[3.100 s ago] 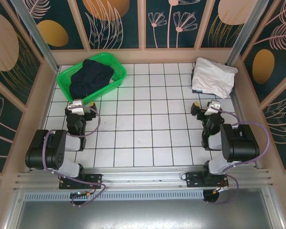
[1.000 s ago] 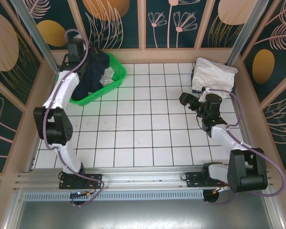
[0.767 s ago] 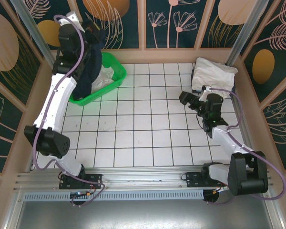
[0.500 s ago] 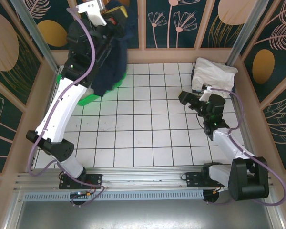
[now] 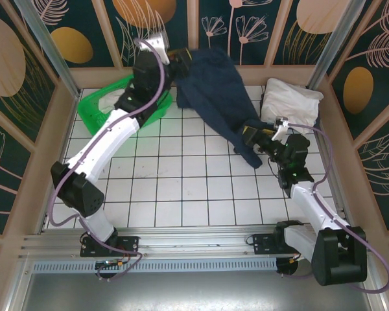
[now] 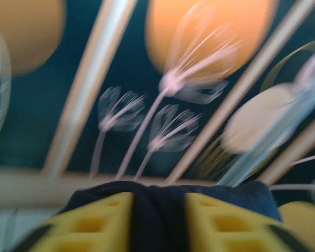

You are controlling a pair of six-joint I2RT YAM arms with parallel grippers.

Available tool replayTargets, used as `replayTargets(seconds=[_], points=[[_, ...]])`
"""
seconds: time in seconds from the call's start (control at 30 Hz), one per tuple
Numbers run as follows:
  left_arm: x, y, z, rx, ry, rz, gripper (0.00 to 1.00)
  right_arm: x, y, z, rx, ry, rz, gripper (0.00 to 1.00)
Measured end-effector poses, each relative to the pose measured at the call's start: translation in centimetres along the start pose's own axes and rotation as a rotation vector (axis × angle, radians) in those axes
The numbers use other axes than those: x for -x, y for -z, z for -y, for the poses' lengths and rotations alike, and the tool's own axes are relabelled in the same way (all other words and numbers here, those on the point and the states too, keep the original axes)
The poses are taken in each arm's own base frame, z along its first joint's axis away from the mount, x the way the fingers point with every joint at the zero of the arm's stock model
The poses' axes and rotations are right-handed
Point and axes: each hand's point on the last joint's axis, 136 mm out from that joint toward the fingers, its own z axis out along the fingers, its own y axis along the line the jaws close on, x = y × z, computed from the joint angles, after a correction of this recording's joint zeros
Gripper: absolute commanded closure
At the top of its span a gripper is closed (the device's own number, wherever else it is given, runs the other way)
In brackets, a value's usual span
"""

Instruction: Fold and stack the t-shirts

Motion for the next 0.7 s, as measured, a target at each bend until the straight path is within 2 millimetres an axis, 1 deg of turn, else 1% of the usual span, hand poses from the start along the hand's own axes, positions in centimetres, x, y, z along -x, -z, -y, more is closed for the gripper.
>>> replayTargets(seconds=[0.07,0.13,0.17,0.2,0.27,0.33,0.4,0.5,0.57,0.63,0.7], points=[[-4.8,-1.6,-4.4,0.131,-0.011,-0.089,0.10,-1.2,-0.3,1.7,-0.080,-0.029,-0.043,0.10],[-7.9,-2.6,-7.5,0.225,-0.015,-0.152,0.02,-2.7,-0.7,3.4,-0.164,-0.056,-0.102,0.10],[-9.3,-3.0,-9.0,0.267,-0.023,-0.182,0.02,-3.6,-0.9,4.2,-0.213,-0.069,-0.139,0.10],[-10.3,-3.1,-9.9,0.296,-0.032,-0.205,0.01,-4.3,-1.0,4.6,-0.250,-0.074,-0.169,0.10],[-12.3,-2.7,-11.9,0.352,-0.049,-0.252,0.02,-6.2,-1.2,5.0,-0.321,-0.068,-0.239,0.10],[-13.6,-1.9,-12.9,0.371,-0.057,-0.277,0.01,-8.0,-1.1,4.6,-0.355,-0.041,-0.294,0.10],[-15.3,-0.6,-13.8,0.378,-0.061,-0.315,0.01,-9.7,-1.0,4.1,-0.373,-0.017,-0.343,0.11],[-18.5,1.3,-15.0,0.368,-0.058,-0.394,0.02,-11.9,-1.0,3.8,-0.398,0.012,-0.407,0.13],[-20.7,2.0,-16.1,0.379,-0.059,-0.442,0.02,-13.7,-1.3,4.0,-0.434,0.035,-0.465,0.13],[-22.4,2.6,-17.4,0.413,-0.068,-0.478,0.02,-15.4,-1.6,4.1,-0.462,0.059,-0.523,0.13],[-23.3,2.7,-18.4,0.442,-0.084,-0.498,0.01,-16.8,-1.9,4.0,-0.478,0.081,-0.565,0.13]])
